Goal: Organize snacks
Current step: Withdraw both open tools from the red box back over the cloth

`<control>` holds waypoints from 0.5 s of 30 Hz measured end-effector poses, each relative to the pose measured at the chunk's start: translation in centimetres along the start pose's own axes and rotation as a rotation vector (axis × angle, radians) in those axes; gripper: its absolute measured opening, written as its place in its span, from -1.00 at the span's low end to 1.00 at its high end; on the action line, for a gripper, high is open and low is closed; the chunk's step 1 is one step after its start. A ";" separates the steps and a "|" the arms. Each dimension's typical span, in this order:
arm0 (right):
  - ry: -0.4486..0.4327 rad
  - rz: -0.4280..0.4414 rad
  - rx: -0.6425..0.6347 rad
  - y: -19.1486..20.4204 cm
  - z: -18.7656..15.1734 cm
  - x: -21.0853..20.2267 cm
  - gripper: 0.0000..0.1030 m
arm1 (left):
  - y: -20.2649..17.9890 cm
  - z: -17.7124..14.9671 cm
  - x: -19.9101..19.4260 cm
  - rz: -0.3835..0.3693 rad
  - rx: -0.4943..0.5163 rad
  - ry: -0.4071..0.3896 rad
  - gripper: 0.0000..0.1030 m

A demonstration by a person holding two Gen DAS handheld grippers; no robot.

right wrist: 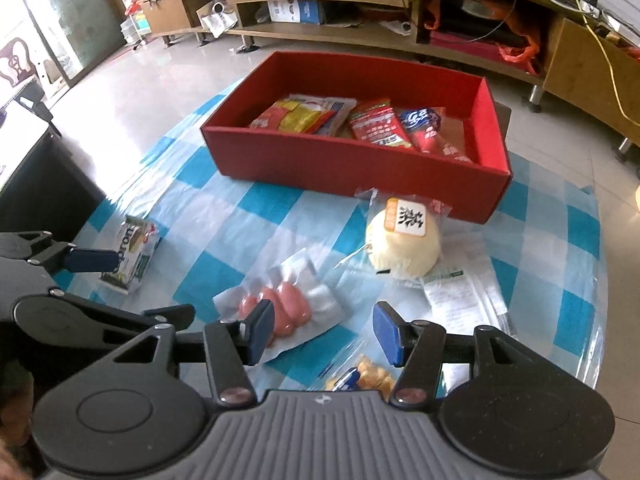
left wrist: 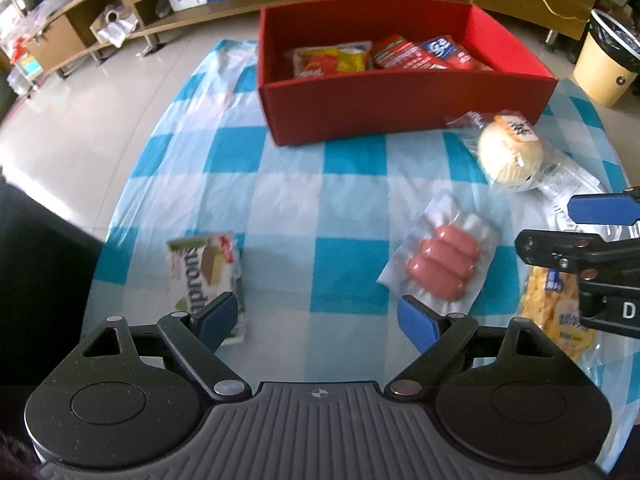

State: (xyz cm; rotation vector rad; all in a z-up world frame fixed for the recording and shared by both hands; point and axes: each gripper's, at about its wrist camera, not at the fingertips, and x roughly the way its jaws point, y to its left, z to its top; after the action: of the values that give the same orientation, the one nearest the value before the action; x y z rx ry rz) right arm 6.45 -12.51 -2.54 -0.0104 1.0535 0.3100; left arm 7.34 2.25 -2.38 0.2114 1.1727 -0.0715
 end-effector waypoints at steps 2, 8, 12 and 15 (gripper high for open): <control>0.005 0.004 -0.008 0.4 -0.2 0.1 0.01 | 0.4 -0.4 -0.1 0.003 -0.008 0.004 0.76; 0.028 0.013 -0.045 1.7 -0.6 0.7 0.01 | 1.6 -1.3 -0.2 0.009 -0.032 0.008 0.76; 0.038 0.020 -0.061 2.1 -0.6 1.1 0.01 | 2.4 -1.6 -0.1 0.016 -0.046 0.016 0.76; 0.044 0.023 -0.069 2.4 -0.6 1.4 0.01 | 2.8 -1.7 0.1 0.016 -0.057 0.019 0.76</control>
State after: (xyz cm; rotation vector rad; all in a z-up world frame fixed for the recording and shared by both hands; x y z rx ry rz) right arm 5.97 -9.92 -3.69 -0.0672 1.0864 0.3685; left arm 6.29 5.34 -2.73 0.1714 1.1908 -0.0216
